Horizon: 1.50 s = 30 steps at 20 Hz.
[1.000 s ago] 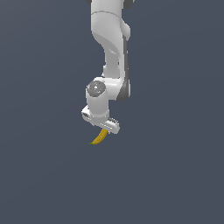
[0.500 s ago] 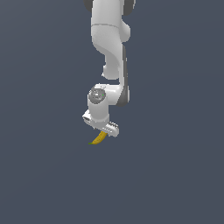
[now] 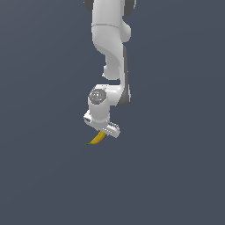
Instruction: Pick up the object and move it to a goal position.
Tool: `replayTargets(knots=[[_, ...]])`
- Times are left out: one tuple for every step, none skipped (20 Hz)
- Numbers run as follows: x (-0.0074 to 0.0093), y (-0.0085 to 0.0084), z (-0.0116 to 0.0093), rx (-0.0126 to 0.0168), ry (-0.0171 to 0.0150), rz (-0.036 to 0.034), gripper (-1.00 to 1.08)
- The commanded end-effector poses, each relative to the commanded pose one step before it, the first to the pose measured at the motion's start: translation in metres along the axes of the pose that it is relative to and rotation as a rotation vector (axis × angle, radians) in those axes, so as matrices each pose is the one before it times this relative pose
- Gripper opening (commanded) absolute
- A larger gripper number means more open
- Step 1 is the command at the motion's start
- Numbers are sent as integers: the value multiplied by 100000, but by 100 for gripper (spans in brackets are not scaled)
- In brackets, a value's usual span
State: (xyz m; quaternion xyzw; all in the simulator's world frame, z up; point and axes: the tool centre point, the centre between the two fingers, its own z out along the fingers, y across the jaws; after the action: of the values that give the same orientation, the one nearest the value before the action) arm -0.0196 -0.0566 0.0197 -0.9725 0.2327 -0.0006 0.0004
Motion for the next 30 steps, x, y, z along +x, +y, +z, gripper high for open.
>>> replayTargets(knots=[[-8,-10,-5,38,-11,73,-100],[-2,7,-24,0,0,0,-100],[-5,22,-72,0,0,0,-100],[-8,37,-120,0,0,0,-100],[-12,52,-169,0,0,0,-100],[-15,67,-218,0,0,0,-100],[-18,82,-267,0,0,0,-100],[-22,97,-316,0,0,0,-100],[-25,112,-366,0,0,0,-100],[-28,128,-416,0,0,0,-100],[-32,143,-467,0,0,0,-100],[-35,159,-519,0,0,0,-100],[-38,175,-572,0,0,0,-100],[-24,234,-612,50,-43,72,-100],[-45,208,-680,0,0,0,-100],[-48,225,-736,0,0,0,-100],[-51,242,-794,0,0,0,-100],[-54,259,-852,0,0,0,-100],[-57,275,-905,0,0,0,-100],[-59,290,-955,0,0,0,-100],[-47,338,-991,28,-29,56,-100],[-62,317,-1045,0,0,0,-100],[-63,329,-1087,0,0,0,-100],[-64,339,-1120,0,0,0,-100],[-48,383,-1134,6,-24,64,-100],[-63,356,-1176,0,0,0,-100],[-63,363,-1201,0,0,0,-100],[-61,363,-1202,0,0,0,-100],[-59,362,-1199,0,0,0,-100],[-44,382,-1172,-34,-8,60,-100]])
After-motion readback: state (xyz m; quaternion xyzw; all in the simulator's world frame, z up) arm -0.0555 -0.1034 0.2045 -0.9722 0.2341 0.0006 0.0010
